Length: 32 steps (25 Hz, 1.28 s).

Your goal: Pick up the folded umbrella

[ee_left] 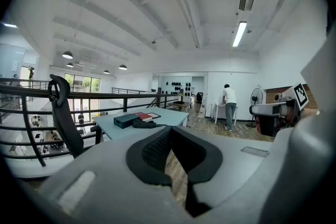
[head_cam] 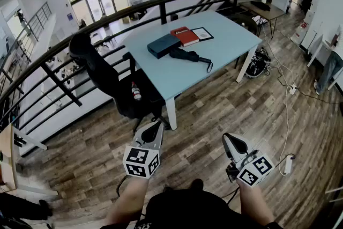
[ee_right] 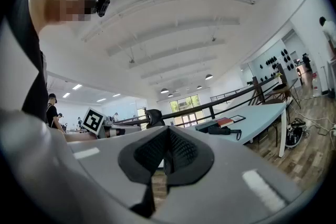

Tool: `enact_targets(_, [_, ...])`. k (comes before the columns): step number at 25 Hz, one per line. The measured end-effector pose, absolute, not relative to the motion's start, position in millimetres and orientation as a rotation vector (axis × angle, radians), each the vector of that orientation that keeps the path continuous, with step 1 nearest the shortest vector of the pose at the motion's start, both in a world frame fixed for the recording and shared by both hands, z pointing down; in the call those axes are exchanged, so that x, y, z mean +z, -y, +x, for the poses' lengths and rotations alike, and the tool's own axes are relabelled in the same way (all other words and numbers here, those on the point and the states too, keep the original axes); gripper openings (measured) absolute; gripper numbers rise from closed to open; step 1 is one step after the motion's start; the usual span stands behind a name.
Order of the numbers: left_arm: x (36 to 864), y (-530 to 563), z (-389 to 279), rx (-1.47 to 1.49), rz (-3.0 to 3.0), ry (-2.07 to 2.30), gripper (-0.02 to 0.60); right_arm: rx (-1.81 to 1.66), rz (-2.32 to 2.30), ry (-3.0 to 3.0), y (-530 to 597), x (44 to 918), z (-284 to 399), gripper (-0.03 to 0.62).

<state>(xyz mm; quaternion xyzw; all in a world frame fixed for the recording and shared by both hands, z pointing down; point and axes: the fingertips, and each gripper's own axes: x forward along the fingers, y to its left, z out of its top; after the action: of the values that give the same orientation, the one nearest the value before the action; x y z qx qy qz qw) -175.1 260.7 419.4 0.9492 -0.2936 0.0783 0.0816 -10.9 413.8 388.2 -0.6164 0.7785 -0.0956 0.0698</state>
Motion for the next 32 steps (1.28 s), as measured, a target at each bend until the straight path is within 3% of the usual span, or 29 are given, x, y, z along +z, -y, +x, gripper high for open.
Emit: enact_targets(32, [437.9, -230.8, -56.3, 0.304, 2.834, 0.835, 0.006, -0.573, -1.707, -2.303, -388.5, 432.4, 88.4, 0.002])
